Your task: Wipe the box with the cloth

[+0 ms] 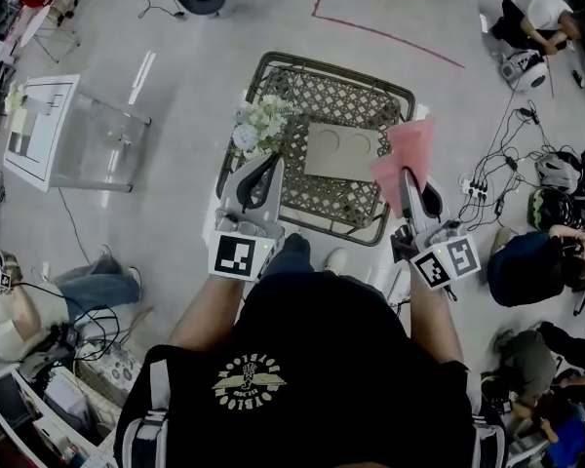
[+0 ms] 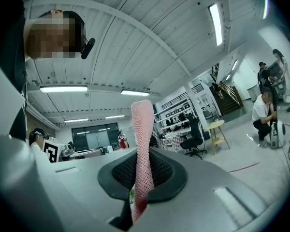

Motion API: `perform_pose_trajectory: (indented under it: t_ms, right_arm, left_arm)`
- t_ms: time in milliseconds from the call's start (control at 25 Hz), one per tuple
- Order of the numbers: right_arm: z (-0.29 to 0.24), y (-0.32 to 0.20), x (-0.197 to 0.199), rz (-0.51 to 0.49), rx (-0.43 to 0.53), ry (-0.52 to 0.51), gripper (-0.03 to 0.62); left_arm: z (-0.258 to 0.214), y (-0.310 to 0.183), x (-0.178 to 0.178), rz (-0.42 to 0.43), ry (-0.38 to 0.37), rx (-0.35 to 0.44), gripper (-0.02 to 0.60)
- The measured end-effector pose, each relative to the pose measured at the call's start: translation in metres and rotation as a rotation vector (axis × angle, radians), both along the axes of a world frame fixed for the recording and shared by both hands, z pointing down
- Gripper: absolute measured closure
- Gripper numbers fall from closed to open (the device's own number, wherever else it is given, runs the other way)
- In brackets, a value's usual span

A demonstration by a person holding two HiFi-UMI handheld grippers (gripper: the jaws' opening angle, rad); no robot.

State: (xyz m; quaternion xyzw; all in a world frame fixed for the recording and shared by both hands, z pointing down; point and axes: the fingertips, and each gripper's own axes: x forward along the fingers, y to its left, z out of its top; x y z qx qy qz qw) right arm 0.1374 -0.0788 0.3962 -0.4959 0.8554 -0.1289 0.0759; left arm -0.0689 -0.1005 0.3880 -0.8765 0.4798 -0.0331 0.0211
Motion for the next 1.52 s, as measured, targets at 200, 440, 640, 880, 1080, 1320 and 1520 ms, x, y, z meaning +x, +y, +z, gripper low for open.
perform_pose_trajectory:
  t_ms: [200,440,640,880,1080,1320,1520]
  right_arm:
    - [0.026,-0.044,-0.024,0.004,-0.077,0.035,0.577]
    - [0.084,-0.087,-0.049,-0.007,-0.187,0.071,0.577]
    - [0.157,-0.111,-0.070,-0.030,-0.322,0.053,0.577]
    - [0.256,-0.139,-0.085,-0.087,-0.485,0.053,0.577]
    - [0.332,-0.147,-0.105,-0.129,-0.658,0.081,0.577]
    - [0.398,-0.172,-0.125,-0.146,-0.822,0.141,0.577]
    - [0.437,-0.175,-0.122,-0.124,-0.968,0.243,0.577]
  left_arm:
    - [0.024,-0.042,-0.021,-0.005,0.029,-0.057,0.581]
    - [0.044,-0.077,-0.036,0.009,0.060,-0.111,0.581]
    - [0.051,-0.090,-0.051,0.007,0.074,-0.134,0.581]
    - [0.052,-0.094,-0.058,-0.058,0.059,-0.132,0.581]
    - [0.056,-0.087,-0.068,-0.096,0.033,-0.169,0.581]
    - [0.052,-0.089,-0.076,-0.136,0.024,-0.153,0.581]
    - [0.054,-0.079,-0.082,-0.168,0.028,-0.186,0.581]
